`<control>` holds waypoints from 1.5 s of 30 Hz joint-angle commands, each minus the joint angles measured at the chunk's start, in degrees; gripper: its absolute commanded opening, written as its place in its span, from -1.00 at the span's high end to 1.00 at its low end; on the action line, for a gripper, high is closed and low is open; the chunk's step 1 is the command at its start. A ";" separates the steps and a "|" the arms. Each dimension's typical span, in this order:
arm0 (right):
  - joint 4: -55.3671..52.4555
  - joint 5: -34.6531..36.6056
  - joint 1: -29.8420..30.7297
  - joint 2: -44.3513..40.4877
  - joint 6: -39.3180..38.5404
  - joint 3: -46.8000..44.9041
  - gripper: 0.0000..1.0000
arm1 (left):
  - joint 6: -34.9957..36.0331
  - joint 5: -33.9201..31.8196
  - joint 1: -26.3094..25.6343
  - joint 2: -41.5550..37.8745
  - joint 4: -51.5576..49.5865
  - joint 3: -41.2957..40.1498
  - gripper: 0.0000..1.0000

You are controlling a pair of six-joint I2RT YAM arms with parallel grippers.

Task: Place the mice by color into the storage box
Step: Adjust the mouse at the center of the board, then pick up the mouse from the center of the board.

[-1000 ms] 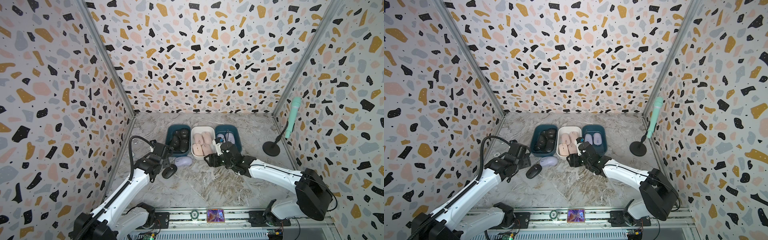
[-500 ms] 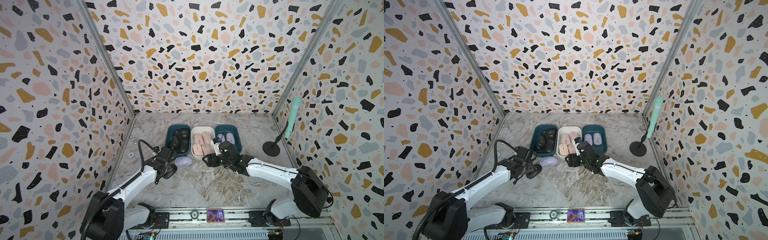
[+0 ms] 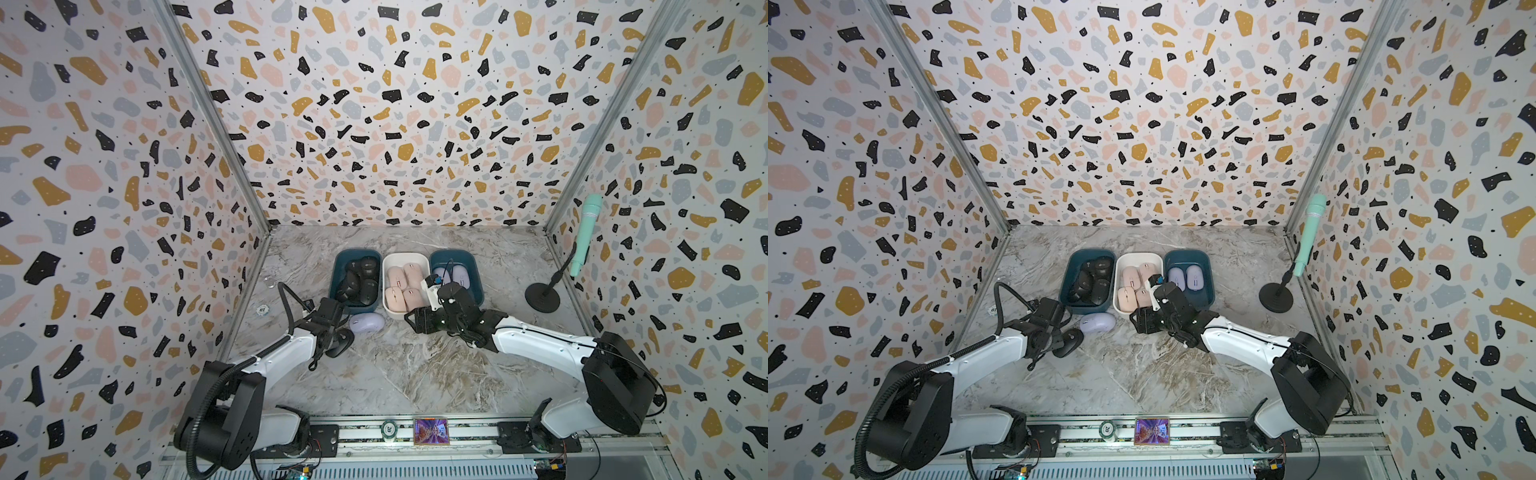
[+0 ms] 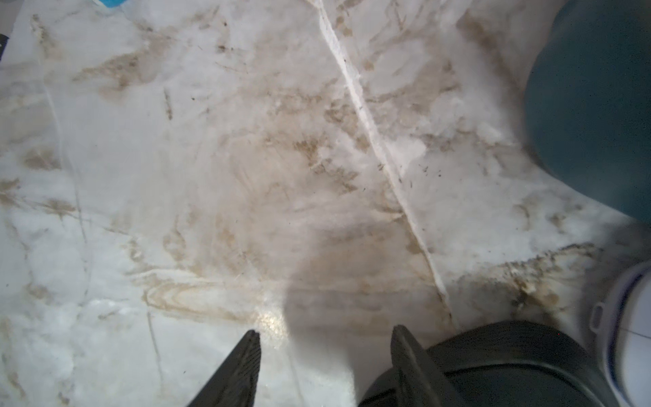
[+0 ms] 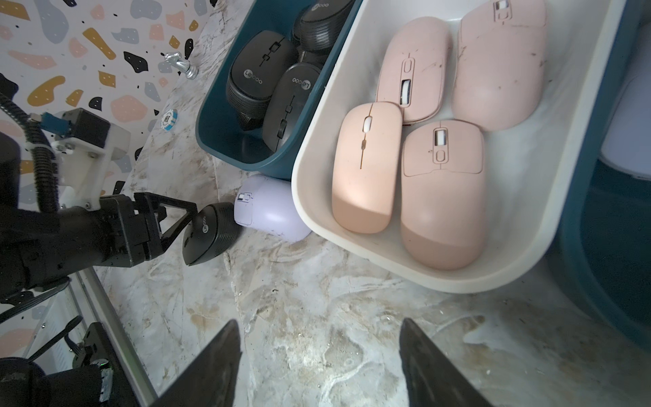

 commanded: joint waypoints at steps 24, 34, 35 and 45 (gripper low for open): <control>1.95 -1.23 -0.25 1.44 2.17 2.66 -0.43 | -5.94 13.07 -4.11 -18.18 -1.15 -6.70 -0.20; 2.82 -2.89 -0.25 2.23 3.04 2.91 -0.43 | -5.50 12.65 -7.75 -22.97 1.32 -6.56 -0.27; 2.69 -2.80 -0.25 2.18 2.96 2.84 -0.43 | -5.14 12.09 -8.38 -22.35 1.59 -6.19 -0.27; 1.55 -2.48 -0.25 -0.25 2.45 2.64 -0.44 | -1.30 5.61 -14.40 -13.70 -0.13 -2.26 -0.27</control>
